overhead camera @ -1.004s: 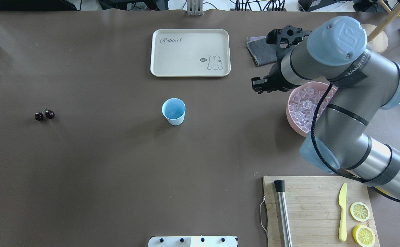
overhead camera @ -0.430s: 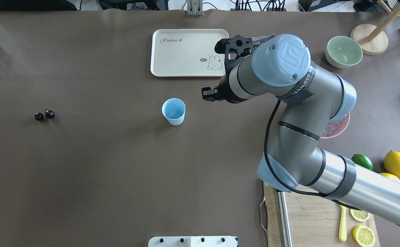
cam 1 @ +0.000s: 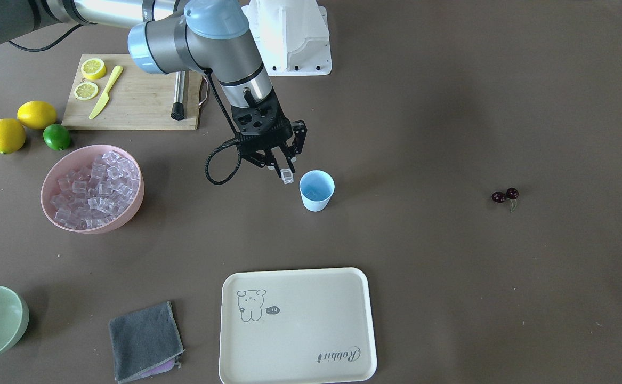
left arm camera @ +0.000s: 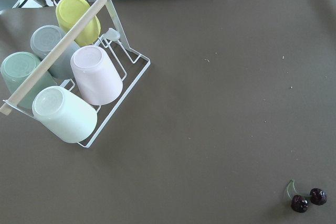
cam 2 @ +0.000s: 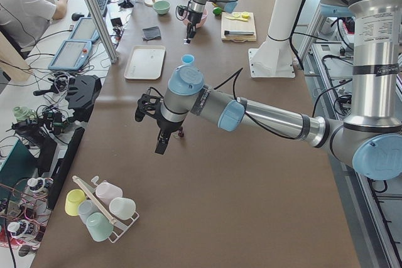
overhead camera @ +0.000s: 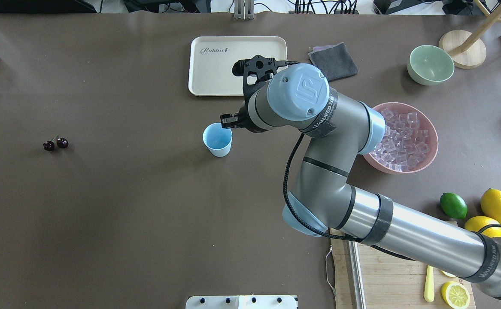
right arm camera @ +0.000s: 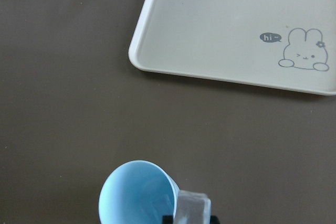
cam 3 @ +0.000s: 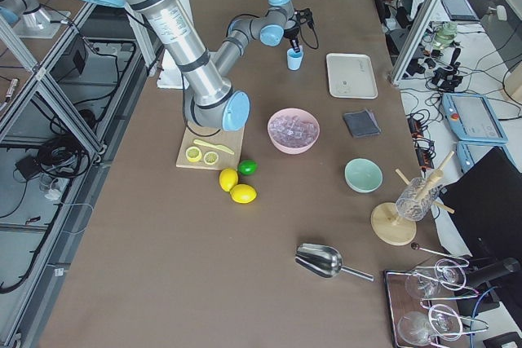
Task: Put ice and cherries in cup
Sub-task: 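Carry the ice cube with the right gripper over the light-blue cup, then open the right gripper to release the ice cube into the cup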
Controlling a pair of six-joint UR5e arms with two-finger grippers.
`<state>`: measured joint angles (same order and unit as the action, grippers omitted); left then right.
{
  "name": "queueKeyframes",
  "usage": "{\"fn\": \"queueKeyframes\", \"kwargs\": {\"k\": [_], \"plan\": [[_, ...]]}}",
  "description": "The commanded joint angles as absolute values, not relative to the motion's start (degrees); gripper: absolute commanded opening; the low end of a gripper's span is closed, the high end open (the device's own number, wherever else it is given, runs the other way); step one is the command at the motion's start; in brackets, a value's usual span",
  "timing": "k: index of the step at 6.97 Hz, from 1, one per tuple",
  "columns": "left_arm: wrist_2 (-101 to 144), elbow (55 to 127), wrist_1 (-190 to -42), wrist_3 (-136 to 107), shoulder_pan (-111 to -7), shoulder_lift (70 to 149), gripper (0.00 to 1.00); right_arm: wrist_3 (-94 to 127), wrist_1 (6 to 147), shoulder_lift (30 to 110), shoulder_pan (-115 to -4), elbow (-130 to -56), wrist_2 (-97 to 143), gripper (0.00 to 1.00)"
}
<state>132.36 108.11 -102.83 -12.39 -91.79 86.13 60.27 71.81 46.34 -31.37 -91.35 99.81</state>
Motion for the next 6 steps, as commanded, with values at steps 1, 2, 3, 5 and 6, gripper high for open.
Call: {"fn": "queueKeyframes", "kwargs": {"k": [1, 2, 3, 5, 6], "plan": [[132.36, 108.02, -102.83, -12.39, -91.76, 86.13, 0.98, 60.29, 68.29, 44.04, -29.72, -86.66, 98.79, 0.00], [132.36, 108.02, -102.92, -12.39, -91.76, 86.13, 0.98, 60.29, 68.29, 43.77, -29.01, -86.57, 98.62, 0.00], [132.36, 107.93, -102.92, -12.31, -91.76, 86.13, 0.98, 60.29, 68.29, 43.77, -28.31, -86.49, 97.83, 0.00], [132.36, 107.84, -102.92, -12.30, -91.58, 86.13, 0.98, 60.38, 68.20, 43.24, -27.34, -85.96, 96.33, 0.58], [132.36, 107.75, -102.92, -12.30, -91.58, 86.13, 0.98, 60.38, 68.29, 43.24, -27.25, -85.96, 96.33, 0.99]]}}
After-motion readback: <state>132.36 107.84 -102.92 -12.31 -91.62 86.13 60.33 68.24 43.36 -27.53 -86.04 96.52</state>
